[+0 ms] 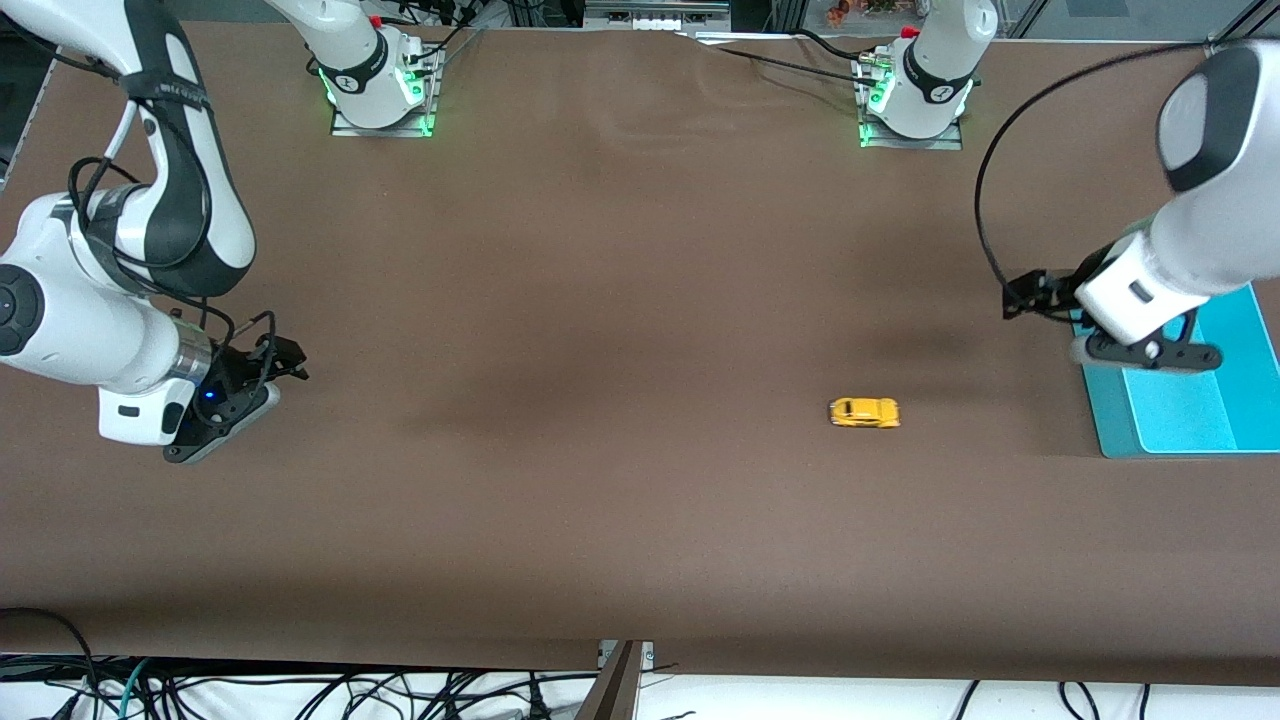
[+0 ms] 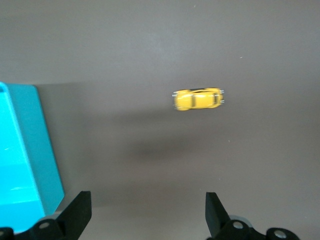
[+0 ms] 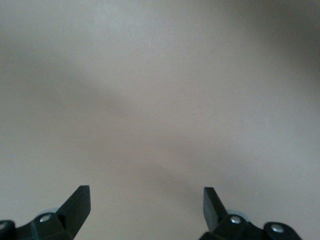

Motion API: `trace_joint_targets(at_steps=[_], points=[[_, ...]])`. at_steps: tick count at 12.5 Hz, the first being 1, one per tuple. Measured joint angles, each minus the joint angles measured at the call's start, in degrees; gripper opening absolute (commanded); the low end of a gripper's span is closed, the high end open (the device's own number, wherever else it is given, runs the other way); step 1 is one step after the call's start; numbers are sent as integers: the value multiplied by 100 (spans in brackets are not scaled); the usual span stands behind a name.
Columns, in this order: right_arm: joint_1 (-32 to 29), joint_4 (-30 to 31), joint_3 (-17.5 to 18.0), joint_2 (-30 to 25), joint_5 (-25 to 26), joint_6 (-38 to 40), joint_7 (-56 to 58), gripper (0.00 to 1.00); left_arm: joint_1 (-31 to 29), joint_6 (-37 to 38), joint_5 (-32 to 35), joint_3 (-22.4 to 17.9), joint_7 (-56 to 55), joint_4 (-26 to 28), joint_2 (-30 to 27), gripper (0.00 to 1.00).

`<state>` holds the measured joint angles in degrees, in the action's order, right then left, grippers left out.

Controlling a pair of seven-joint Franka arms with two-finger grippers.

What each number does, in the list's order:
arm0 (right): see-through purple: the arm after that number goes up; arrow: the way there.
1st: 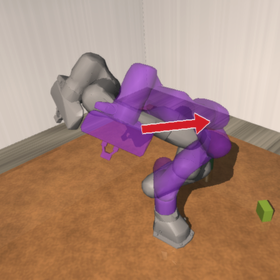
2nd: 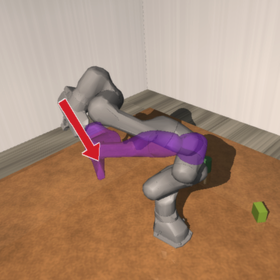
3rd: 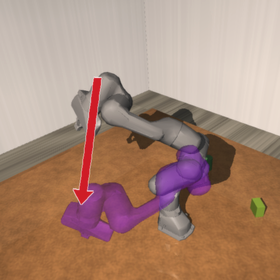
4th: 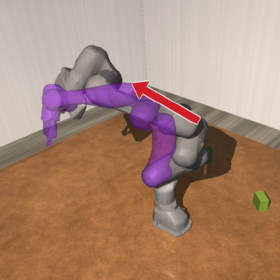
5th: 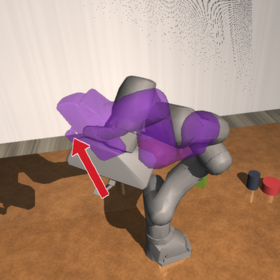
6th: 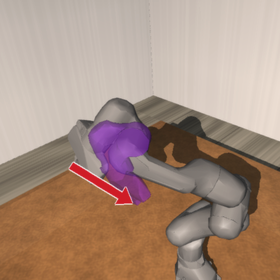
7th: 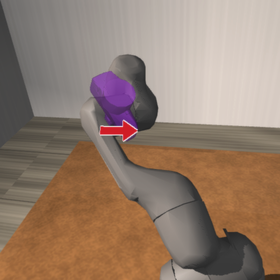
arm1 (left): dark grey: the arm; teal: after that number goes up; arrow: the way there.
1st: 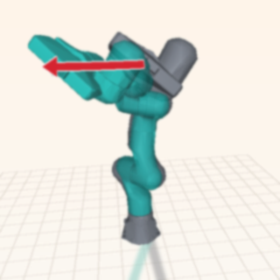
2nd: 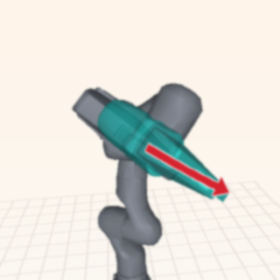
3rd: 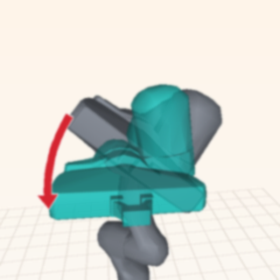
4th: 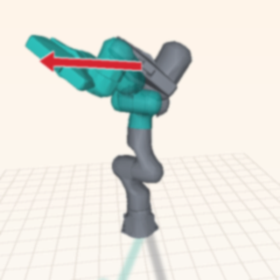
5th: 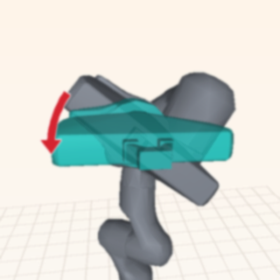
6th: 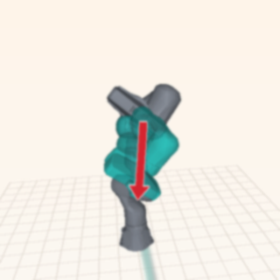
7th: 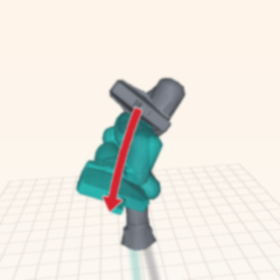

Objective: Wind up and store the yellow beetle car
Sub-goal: 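Withdraw the right gripper while the left gripper reaches toward the car, then lower the left gripper onto the yellow car and grasp it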

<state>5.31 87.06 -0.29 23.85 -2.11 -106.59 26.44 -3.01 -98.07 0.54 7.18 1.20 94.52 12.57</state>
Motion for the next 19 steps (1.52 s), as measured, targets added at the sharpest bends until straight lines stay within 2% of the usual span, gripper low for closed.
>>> trace_joint_targets(at_steps=[2, 4, 6, 8, 11, 14, 19], points=[[101, -347, 1, -139, 0, 585, -1150, 100, -32, -89, 0, -11, 753, -2, 437, 100], [90, -514, -21, -421, 0, 950, -1731, 100, -271, -135, 0, -38, 2020, -64, 760, 100], [74, -540, -82, -730, 1, 1220, -1812, 100, -527, -243, 0, -60, 3053, -130, 1092, 100], [67, -639, -91, -862, 213, 1621, -1823, 100, -645, -747, 104, -65, 3996, -158, 1510, 100], [-88, -1050, -120, -914, 479, 1978, -1849, 100, -566, -1403, 602, 3, 5282, -185, 2086, 100], [-372, -1112, -140, -1174, 482, 2023, -1848, 100, -264, -1897, 658, 48, 6361, -168, 2446, 100], [-396, -931, -136, -1293, 498, 2089, -1925, 100, -153, -3168, 669, 29, 7718, 435, 2689, 100]])
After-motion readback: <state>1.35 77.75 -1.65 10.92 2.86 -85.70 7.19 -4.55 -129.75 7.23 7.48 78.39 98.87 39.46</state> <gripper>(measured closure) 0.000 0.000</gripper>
